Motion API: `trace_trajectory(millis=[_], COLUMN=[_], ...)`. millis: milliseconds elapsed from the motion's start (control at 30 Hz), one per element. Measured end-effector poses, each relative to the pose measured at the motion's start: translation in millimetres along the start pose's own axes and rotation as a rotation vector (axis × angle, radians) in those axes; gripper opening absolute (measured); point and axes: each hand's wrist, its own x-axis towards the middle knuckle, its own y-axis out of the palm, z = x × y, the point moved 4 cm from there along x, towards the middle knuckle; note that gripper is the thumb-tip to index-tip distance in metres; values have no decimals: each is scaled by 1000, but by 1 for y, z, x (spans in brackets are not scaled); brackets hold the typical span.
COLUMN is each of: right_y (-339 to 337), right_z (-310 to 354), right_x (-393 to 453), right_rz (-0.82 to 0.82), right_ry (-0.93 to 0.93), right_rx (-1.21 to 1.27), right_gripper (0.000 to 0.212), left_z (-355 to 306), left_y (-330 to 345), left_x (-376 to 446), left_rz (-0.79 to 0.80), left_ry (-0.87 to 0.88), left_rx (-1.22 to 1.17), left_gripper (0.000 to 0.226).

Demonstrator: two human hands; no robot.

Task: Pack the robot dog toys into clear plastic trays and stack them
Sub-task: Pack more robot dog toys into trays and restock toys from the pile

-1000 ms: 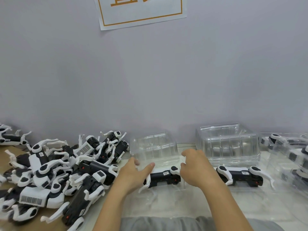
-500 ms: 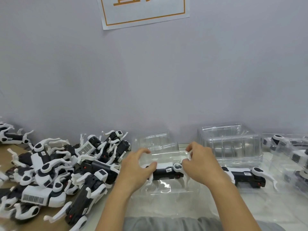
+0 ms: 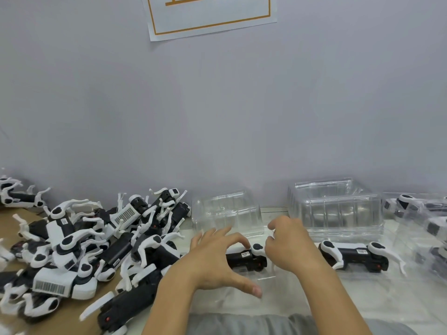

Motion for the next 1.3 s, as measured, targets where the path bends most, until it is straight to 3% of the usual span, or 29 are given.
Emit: trace_trajectory(millis=[67,300,467,633,800,1133,1300], right_y=[0,-4,-24,-47,-46,-38,-36], right_z=[0,1,5,6,5,3,-8], right_x=[-1,1,3,-3,-3,3,8], right_rz=[5,-69,-357,-627,-544,-478,-513], right_ry=[3,2,-81,-136,-164,-190,-33], right_rx=[-3,66,323,707,883,943,1074], right_gripper=[27,35,35,26,24,28,33], left_z=[-1,-7,-19,-33,-42,-40,-32], left_y=[2,6,-6,-23,-31,-30,-33], left_x=[0,6,7,0,-5,-5,-5], left_rz=[22,-121,-327,-651,-797,-790,-801], left_ry=[3,39,121,238,286,268,284], left_rx=[50,64,31,90,148,168,106], left_gripper=[83,76,88,85,86,81,74])
